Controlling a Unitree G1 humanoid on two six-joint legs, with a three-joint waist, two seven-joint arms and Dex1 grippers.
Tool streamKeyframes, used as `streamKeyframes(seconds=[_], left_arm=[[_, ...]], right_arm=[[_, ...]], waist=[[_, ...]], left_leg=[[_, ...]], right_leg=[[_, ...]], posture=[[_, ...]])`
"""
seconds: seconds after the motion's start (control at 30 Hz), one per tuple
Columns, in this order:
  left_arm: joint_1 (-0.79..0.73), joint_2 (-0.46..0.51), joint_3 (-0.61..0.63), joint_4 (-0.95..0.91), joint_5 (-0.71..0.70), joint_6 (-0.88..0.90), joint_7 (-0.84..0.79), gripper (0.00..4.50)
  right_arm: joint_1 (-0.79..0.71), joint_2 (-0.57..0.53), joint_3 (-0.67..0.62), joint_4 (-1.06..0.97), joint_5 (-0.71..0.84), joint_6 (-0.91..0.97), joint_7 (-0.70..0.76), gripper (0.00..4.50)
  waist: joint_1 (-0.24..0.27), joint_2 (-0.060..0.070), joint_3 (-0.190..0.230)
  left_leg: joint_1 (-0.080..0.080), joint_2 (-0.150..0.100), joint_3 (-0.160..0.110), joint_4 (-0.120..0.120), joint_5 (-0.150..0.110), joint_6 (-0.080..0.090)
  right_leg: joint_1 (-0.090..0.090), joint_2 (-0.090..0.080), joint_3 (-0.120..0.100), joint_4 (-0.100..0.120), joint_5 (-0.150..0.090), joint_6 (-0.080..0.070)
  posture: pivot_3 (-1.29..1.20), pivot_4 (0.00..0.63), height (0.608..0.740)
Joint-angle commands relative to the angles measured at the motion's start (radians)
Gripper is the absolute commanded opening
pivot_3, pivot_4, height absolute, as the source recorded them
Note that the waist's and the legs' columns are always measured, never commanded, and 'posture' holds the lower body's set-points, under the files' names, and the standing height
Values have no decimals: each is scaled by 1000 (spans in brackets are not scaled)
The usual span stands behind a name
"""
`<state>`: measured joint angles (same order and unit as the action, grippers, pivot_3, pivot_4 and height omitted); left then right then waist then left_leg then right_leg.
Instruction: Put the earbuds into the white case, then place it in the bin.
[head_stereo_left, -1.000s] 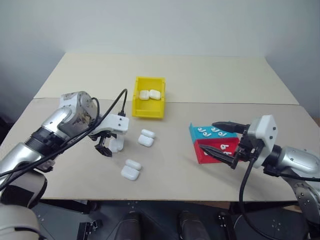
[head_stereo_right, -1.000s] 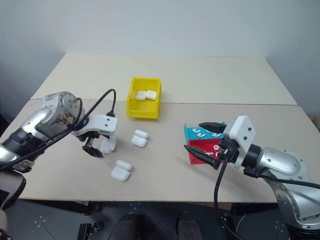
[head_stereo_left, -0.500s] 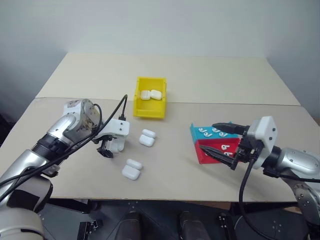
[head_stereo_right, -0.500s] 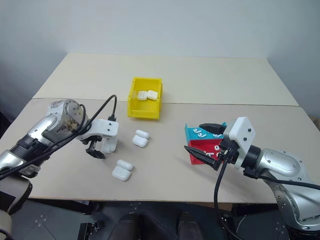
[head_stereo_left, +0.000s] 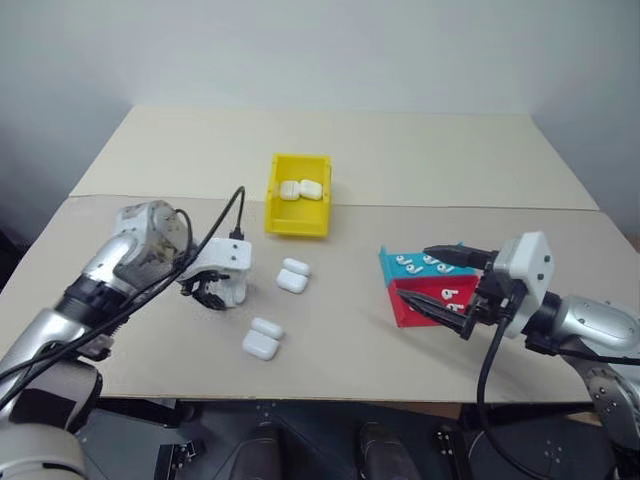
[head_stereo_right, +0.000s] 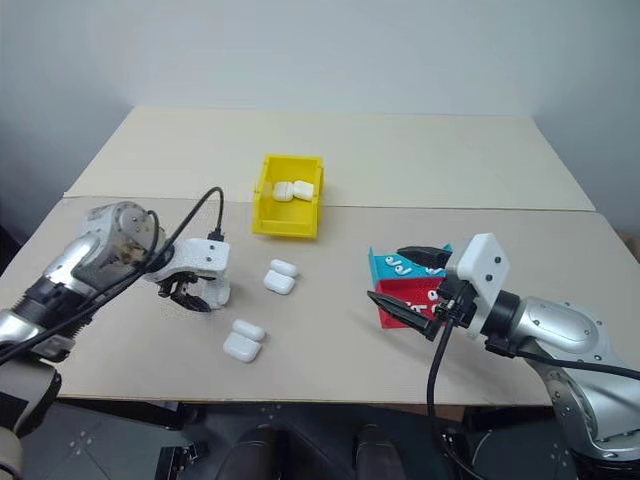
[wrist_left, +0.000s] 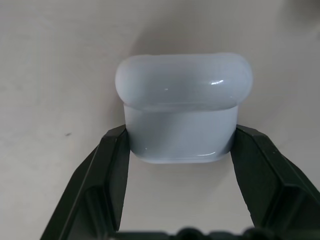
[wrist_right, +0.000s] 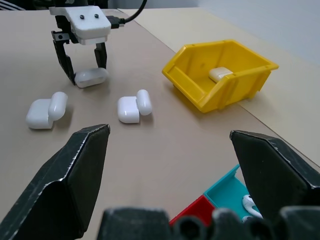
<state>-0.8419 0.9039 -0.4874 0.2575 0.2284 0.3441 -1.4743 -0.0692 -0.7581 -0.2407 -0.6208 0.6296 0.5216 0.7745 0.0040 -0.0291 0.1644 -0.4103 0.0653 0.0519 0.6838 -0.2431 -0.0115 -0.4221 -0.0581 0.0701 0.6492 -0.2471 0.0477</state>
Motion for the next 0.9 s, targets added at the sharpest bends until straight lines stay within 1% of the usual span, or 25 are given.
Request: streamKeyframes(seconds=[0.03, 0.13, 0.23, 0.3, 0.33, 0.47, 0.57, 0.67, 0.73, 0.83, 0.9], left_arm=[[-2, 25, 168, 9, -127, -35, 1, 2748], [2, 1, 326, 18, -295, -46, -15, 2748], [30, -51, 459, -28, -473, 11, -26, 2748], [58, -82, 503, -78, -548, 45, -20, 2748], [76, -99, 514, -104, -579, 46, -25, 2748], [140, -183, 538, -197, -678, 49, 10, 2748], [189, -261, 531, -277, -729, 57, 66, 2748], [229, -310, 506, -341, -762, 71, 96, 2748], [245, -335, 490, -371, -781, 79, 108, 2748], [263, -378, 467, -403, -803, 75, 125, 2748], [269, -396, 460, -421, -822, 86, 137, 2748]], right_arm=[[-14, 3, -21, -11, 5, -33, 2, 4500], [-39, 2, -28, 24, 12, -31, 7, 4500], [-95, -21, -32, 67, 20, -14, 23, 4500], [-129, -69, -24, 88, 4, 2, 53, 4500], [-145, -107, -6, 100, -31, -8, 76, 4500], [-213, -224, 57, 153, -107, -23, 158, 4500], [-295, -314, 132, 175, -134, 50, 215, 4500], [-391, -375, 212, 188, -121, 144, 277, 4500], [-447, -403, 261, 202, -118, 197, 324, 4500], [-530, -443, 395, 235, -200, 210, 423, 4500], [-566, -435, 451, 265, -240, 202, 453, 4500]], waist=[[-1, 0, 0], [-1, 0, 0], [0, 0, 0], [0, 0, 0], [-1, 0, 0], [-3, 0, 0], [-5, 0, 0], [-9, 0, 0], [-13, 0, 0], [-17, 1, 0], [-17, 0, 0]], left_leg=[[0, 0, 0, 0, 0, 0], [-1, 0, 0, 0, 0, 0], [-1, 0, 0, 1, 0, 0], [0, 0, 0, 1, 0, 0], [0, 0, 0, 1, 0, 0], [0, 0, 0, 1, 0, 0], [-1, 0, 0, 1, 0, 0], [-1, 0, 0, 2, 0, 0], [-1, 0, 0, 2, 0, 0], [0, 0, 0, 2, 0, 0], [0, 0, 0, 2, 0, 0]], right_leg=[[0, 0, 0, 0, 0, 0], [0, 0, -1, 0, 0, 0], [0, 0, -1, 0, 0, 0], [1, -1, -1, 0, 0, 0], [1, -1, -1, 0, 0, 0], [0, 0, -1, 0, 0, 0], [1, -1, -1, 0, 0, 0], [1, -1, -1, 0, 0, 0], [0, 0, 0, 0, 0, 0], [1, -1, 0, 0, 0, 0], [1, -1, 0, 0, 0, 0]], posture=[[0, 150, 740], [0, 150, 740], [0, 150, 740], [0, 150, 740], [0, 150, 740], [0, 150, 740], [0, 150, 740], [0, 150, 740], [0, 150, 740], [0, 150, 740], [0, 150, 740]])
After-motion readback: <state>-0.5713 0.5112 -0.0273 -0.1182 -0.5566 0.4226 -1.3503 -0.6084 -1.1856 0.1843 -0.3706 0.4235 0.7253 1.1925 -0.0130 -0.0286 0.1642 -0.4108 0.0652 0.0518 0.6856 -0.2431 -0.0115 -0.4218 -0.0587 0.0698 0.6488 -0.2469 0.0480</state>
